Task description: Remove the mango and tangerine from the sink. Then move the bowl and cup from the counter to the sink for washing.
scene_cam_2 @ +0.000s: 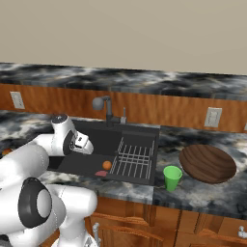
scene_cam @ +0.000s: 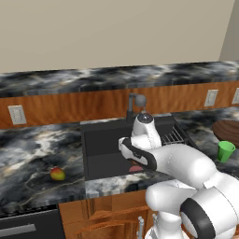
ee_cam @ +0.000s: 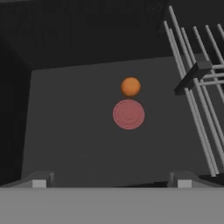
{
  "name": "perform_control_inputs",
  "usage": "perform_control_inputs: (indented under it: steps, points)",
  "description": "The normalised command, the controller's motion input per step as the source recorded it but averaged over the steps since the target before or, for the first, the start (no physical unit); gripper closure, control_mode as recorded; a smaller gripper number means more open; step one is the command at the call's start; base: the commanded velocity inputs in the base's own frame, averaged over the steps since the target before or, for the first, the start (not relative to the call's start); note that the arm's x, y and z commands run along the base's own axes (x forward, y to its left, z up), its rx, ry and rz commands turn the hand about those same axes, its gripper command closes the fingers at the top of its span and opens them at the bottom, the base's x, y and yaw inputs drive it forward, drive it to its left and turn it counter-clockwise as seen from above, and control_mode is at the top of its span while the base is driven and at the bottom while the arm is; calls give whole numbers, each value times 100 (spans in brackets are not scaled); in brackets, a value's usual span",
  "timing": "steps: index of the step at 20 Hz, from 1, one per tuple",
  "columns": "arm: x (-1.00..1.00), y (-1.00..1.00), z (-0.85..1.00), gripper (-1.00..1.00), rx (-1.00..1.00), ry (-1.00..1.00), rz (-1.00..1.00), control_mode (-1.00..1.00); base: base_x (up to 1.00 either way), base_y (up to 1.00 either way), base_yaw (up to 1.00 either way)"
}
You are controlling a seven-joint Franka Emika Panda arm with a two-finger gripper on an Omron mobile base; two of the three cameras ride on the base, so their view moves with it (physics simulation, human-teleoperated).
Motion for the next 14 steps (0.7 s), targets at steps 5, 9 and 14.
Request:
perform_control_inputs:
  steps: [5,9,14]
  points:
    - [14,-1,-14,-100,0,-1,-7,-100,0,0,0]
    - [14,-8,-13,-100,0,0,-4,-100,0,0,0]
    - [13,-14,-14,-100,0,0,0,-100,0,0,0]
